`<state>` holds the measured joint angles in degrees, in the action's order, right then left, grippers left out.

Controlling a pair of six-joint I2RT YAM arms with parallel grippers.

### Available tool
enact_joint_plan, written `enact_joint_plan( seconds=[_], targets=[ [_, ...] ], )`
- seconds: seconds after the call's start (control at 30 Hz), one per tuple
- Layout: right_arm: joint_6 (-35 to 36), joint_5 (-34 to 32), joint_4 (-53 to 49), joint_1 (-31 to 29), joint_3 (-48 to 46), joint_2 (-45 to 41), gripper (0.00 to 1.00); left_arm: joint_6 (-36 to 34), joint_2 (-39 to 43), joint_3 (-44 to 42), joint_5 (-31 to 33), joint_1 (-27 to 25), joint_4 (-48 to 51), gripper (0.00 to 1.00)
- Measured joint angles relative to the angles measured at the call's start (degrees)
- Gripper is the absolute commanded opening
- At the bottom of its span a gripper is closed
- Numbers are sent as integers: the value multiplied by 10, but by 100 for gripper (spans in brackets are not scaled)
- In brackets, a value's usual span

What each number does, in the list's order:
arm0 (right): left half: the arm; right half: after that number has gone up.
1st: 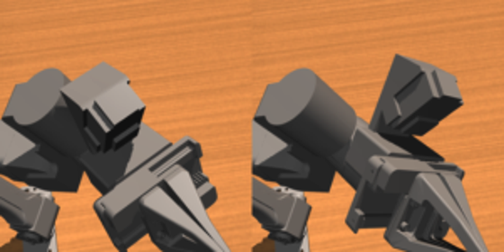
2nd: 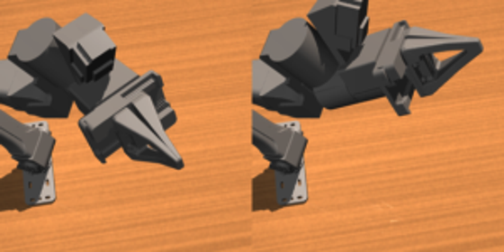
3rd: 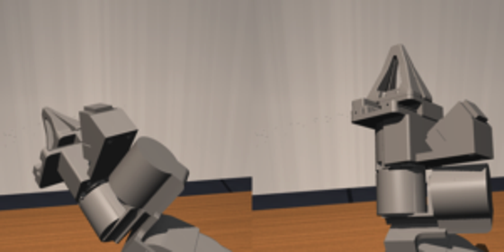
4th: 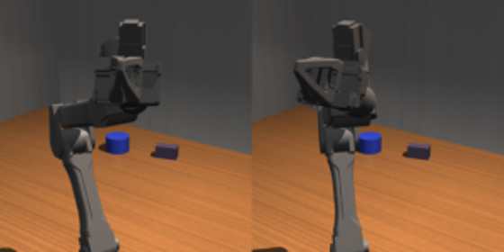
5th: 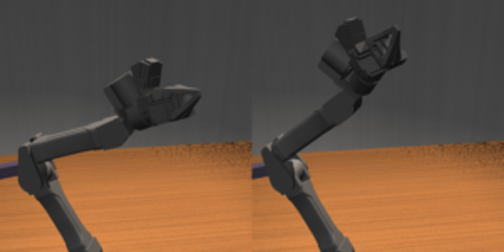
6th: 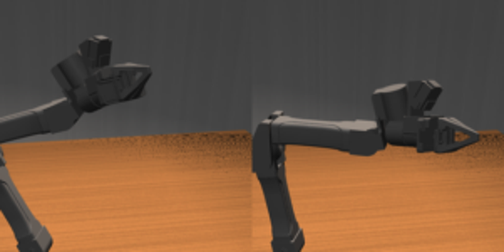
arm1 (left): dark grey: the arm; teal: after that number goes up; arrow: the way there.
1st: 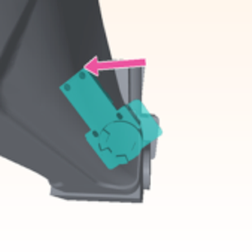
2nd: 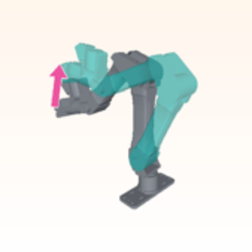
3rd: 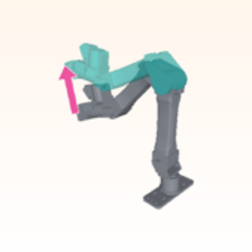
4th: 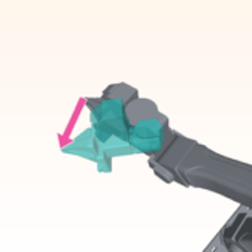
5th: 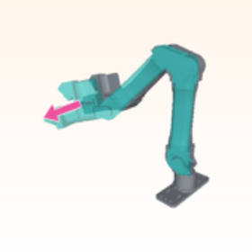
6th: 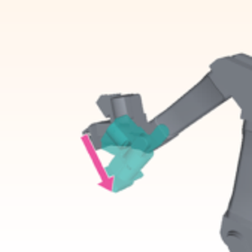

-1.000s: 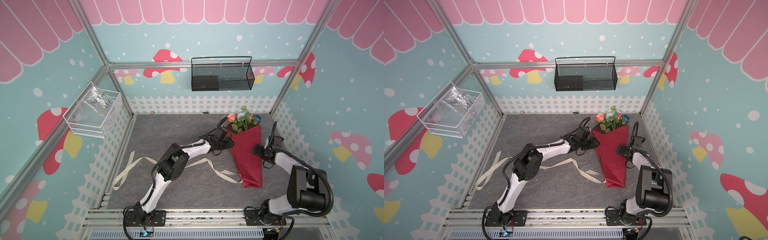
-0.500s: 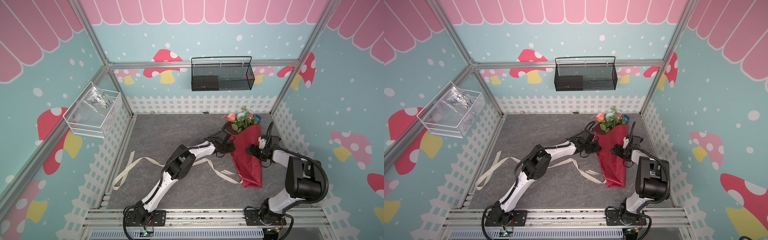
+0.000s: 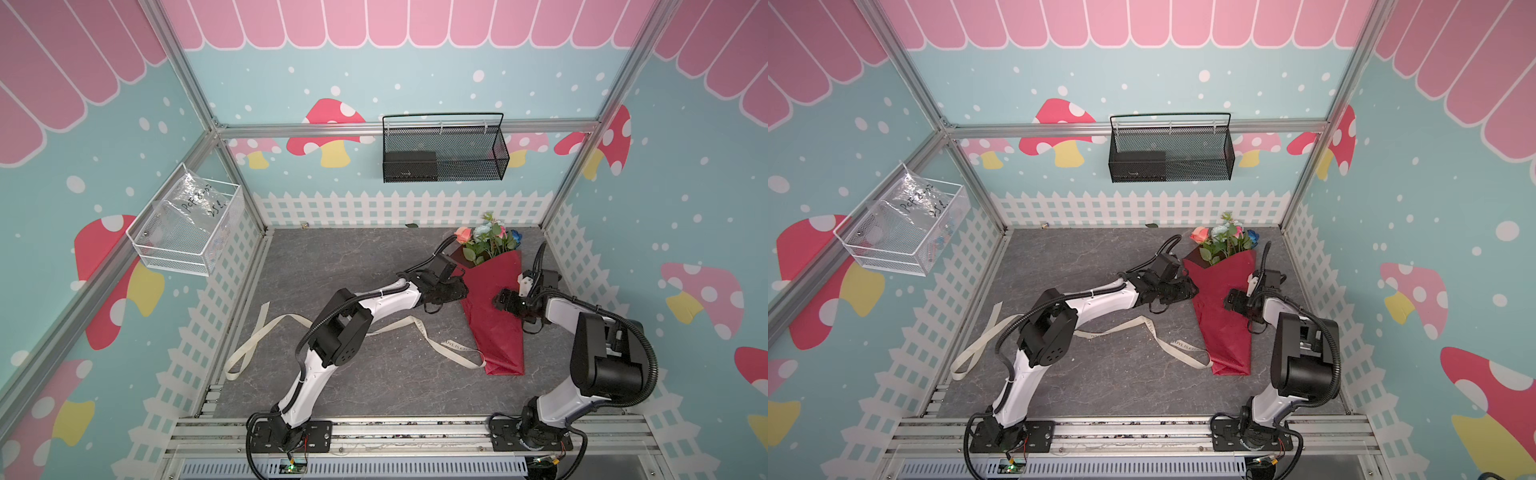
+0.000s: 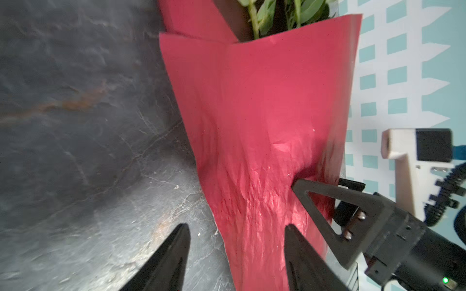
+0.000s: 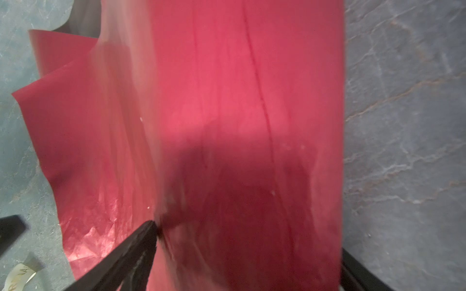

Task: Tie the bouquet of fake flowers

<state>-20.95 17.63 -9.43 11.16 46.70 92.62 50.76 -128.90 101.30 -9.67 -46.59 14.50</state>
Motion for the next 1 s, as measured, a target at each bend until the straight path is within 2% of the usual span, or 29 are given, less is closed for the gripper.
enact_joint_plan(
  seconds=[0.1, 0.3, 0.43, 0.6, 0.73, 1.0],
  targets=[
    [2, 0, -2, 0, 0, 0, 92, 1, -13, 21, 0, 2, 1, 71],
    [9, 7, -5, 0, 3, 1, 92, 4, -107, 104, -13, 3, 12, 68],
    [14, 16, -4, -3, 8, 6, 92, 13, -136, 135, -25, 4, 13, 50],
    [17, 27, -4, -22, 8, 12, 92, 25, -152, 146, -34, 3, 25, 20],
    [21, 27, 4, -47, 13, 21, 90, 32, -165, 155, -39, 3, 27, 1],
    [21, 23, 30, -87, 43, 59, 85, 44, -184, 184, -46, 0, 26, 0]
  ],
)
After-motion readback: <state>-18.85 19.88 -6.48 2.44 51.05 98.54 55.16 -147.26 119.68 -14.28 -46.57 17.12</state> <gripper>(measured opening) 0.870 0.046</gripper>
